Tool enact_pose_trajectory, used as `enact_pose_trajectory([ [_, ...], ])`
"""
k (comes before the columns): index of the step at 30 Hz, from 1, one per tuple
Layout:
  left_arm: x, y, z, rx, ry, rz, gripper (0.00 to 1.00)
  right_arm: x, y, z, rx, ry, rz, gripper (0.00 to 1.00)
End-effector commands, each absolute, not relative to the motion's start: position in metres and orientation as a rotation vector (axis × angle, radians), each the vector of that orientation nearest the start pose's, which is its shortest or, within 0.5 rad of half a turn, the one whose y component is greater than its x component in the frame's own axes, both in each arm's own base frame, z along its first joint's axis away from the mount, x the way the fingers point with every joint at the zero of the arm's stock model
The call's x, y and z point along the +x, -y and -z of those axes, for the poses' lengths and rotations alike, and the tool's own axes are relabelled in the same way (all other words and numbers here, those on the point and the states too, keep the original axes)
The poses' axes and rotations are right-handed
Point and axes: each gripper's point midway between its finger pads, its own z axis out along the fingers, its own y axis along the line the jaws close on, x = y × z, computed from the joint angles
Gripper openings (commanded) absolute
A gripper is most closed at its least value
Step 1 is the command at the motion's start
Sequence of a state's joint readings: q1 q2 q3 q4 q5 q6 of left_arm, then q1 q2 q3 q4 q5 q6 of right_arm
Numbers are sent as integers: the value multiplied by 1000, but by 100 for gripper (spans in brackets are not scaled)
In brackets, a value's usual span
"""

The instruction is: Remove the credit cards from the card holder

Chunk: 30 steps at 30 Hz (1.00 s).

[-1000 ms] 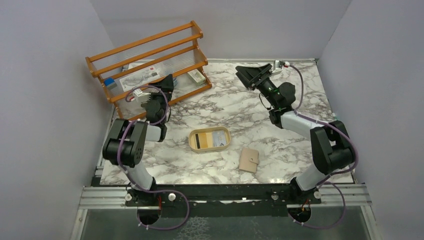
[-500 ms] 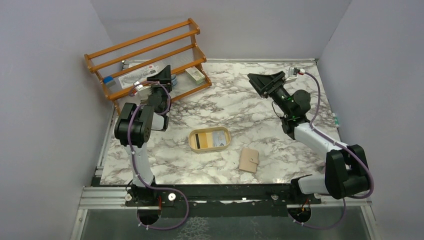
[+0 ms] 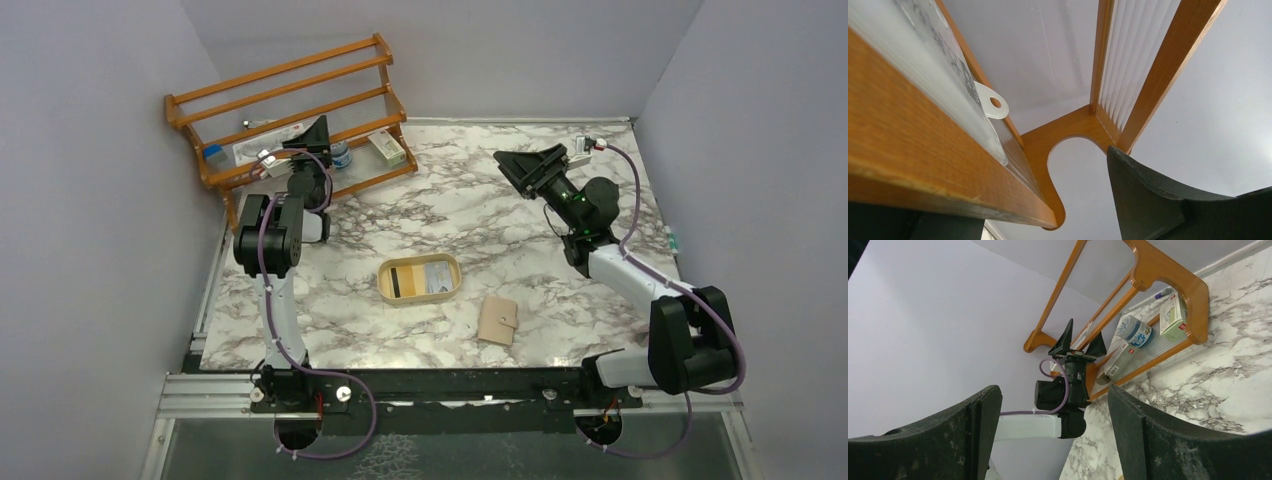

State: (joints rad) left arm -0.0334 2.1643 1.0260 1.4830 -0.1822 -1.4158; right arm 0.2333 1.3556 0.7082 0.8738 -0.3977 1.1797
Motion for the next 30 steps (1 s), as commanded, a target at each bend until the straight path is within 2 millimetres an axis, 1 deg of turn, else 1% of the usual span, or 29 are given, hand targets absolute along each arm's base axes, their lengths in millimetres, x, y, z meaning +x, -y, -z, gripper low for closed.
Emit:
enact_pose_trajectory([
  [1,579,10,-220,-920,-888,1137,79,382,-200,-305,294,-1490,-1435,83],
  [5,588,-2,-218,-912,-885,1113,79,382,-203,-300,285,-1502,-1453,83],
  [7,589,-5,-215,-915,-888,1105,75,383,-203,-298,288,-1507,-1454,83],
  [9,590,-4,-212,-913,-893,1102,70,383,-203,-298,287,-1507,-1455,83],
  [10,591,-4,-212,-908,-896,1101,67,383,-203,-296,286,-1510,-1452,83],
  [12,591,0,-211,-896,-898,1109,64,384,-203,-295,287,-1510,-1451,83],
  [13,590,3,-212,-887,-898,1112,64,384,-203,-294,287,-1513,-1453,83],
  [16,587,20,-220,-836,-925,1096,64,385,-204,-291,291,-1516,-1458,83],
  [17,587,20,-222,-830,-930,1076,63,385,-204,-291,291,-1516,-1460,83],
  [18,585,40,-226,-811,-948,1085,63,385,-204,-291,289,-1516,-1461,83],
  [19,584,49,-229,-799,-956,1080,62,384,-204,-291,286,-1516,-1461,83],
  [21,584,61,-233,-801,-957,1065,61,384,-204,-292,282,-1514,-1458,83],
  [24,583,70,-233,-857,-930,1051,58,381,-203,-294,277,-1512,-1461,83],
  [27,583,74,-233,-922,-900,1035,53,378,-203,-295,276,-1510,-1463,83],
  [30,586,76,-238,-946,-891,993,48,376,-202,-294,280,-1510,-1466,83],
])
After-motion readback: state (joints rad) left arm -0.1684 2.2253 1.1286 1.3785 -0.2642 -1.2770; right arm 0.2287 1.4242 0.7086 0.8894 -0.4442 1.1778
